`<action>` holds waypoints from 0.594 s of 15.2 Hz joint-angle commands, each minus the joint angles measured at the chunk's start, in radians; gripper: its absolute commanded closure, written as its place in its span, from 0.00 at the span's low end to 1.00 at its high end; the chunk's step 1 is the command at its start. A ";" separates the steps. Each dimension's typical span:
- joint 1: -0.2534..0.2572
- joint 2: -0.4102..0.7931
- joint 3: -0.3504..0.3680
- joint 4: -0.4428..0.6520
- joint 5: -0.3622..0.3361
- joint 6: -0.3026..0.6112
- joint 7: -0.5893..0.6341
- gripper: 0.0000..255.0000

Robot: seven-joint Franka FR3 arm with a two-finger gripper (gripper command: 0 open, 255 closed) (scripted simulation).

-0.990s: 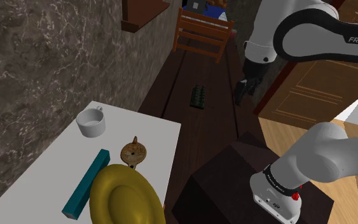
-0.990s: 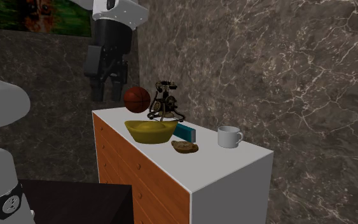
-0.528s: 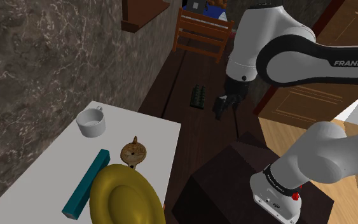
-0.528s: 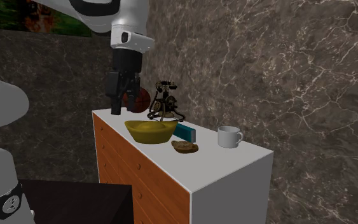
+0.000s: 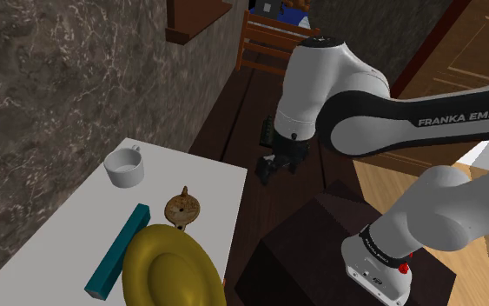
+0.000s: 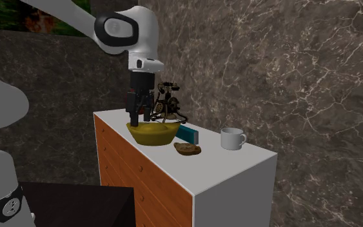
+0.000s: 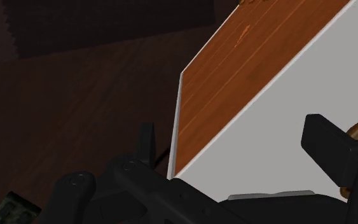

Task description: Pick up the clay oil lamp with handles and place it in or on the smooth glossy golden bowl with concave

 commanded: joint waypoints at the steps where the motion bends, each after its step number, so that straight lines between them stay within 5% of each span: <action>1: -0.006 0.068 0.050 0.023 0.003 0.060 0.069 0.00; 5: -0.031 0.211 0.148 0.084 -0.033 0.166 0.215 0.00; 9: -0.062 0.382 0.238 0.167 -0.139 0.257 0.397 0.00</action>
